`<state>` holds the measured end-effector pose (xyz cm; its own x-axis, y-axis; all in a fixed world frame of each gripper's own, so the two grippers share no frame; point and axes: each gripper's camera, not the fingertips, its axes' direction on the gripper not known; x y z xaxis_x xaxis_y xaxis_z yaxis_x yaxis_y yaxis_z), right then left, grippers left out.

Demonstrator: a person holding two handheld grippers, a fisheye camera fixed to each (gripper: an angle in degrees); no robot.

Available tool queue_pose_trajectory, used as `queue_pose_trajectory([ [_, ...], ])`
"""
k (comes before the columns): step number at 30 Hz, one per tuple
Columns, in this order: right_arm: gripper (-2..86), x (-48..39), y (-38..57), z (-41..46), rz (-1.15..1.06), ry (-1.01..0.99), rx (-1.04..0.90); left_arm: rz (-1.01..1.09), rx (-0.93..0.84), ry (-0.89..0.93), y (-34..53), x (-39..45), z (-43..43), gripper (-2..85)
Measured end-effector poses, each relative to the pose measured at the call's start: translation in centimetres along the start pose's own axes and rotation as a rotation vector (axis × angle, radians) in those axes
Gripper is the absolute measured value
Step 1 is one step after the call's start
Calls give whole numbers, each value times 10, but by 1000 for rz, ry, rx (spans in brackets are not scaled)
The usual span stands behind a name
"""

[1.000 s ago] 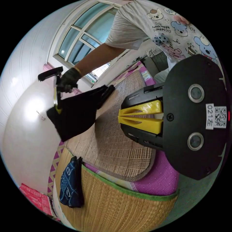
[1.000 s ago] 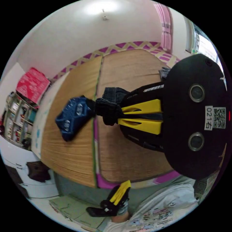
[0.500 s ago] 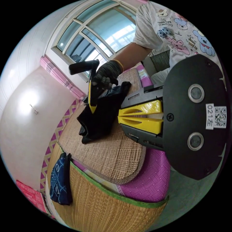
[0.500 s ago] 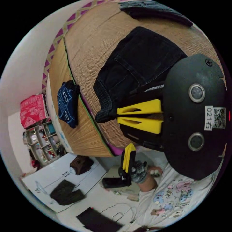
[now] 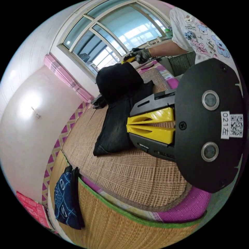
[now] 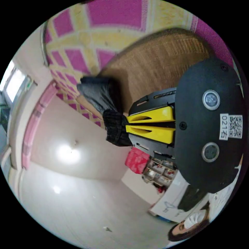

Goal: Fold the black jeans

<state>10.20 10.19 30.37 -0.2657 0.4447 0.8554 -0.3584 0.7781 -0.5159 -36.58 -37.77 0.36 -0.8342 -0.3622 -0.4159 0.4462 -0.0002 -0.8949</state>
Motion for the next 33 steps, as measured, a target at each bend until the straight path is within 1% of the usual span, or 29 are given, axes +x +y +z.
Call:
queue_pose_trajectory([
  [1, -4, 33, -3, -22, 80, 46, 43, 7, -11, 10, 0, 6, 9, -10],
  [2, -4, 64, -7, -35, 143, 96, 37, 11, -19, 14, 0, 9, 14, -9],
  [5, -3, 114, -14, -55, 286, 129, -14, 40, -64, 23, 3, 26, 37, -9],
  [7, -3, 116, -21, -72, 293, 57, 26, 77, -93, 19, 6, 42, 49, -9],
  [10, -1, 102, -39, -84, 203, 157, -21, 123, -108, 26, 7, 59, 61, -8],
  [11, 2, 109, -43, -83, 237, 202, -66, 132, -110, 33, 8, 63, 64, -8],
  [12, 3, 115, -43, -83, 273, 202, -85, 156, -117, 48, 8, 71, 71, -7],
  [13, 7, 123, -42, -89, 321, 132, -74, 195, -132, 65, 8, 81, 80, -5],
  [14, 13, 117, -43, -97, 315, 107, -59, 220, -141, 70, 9, 87, 85, -3],
  [15, 17, 107, -44, -102, 280, 141, -41, 274, -157, 69, 10, 100, 95, 3],
  [17, 38, 48, -46, -116, 31, 355, 57, 377, -176, 69, 12, 124, 112, 22],
  [18, 43, 31, -46, -115, -51, 400, 74, 437, -186, 54, 13, 140, 125, 42],
  [19, 54, 1, -46, -106, -208, 476, 78, 499, -202, 44, 14, 156, 140, 51],
  [20, 63, -22, -46, -87, -351, 503, 34, 527, -209, 39, 14, 164, 147, 55],
  [21, 68, -32, -46, -76, -417, 499, 2, 581, -221, 17, 15, 179, 164, 65],
  [23, 76, -56, -43, -26, -611, 463, -138, 655, -238, -31, 15, 200, 190, 74],
  [25, 80, -62, -39, 11, -693, 438, -245, 735, -275, -108, 15, 220, 224, 83],
  [28, 81, -61, -34, 57, -749, 423, -359, 778, -317, -130, 14, 233, 252, 90],
  [30, 78, -54, -34, 73, -728, 423, -400, 795, -352, -171, 12, 237, 262, 88],
  [32, 67, -41, -34, 82, -675, 423, -435, 790, -337, -217, 7, 237, 263, 65],
  [33, 62, -39, -36, 82, -648, 424, -445, 764, -315, -231, 1, 234, 260, 38],
])
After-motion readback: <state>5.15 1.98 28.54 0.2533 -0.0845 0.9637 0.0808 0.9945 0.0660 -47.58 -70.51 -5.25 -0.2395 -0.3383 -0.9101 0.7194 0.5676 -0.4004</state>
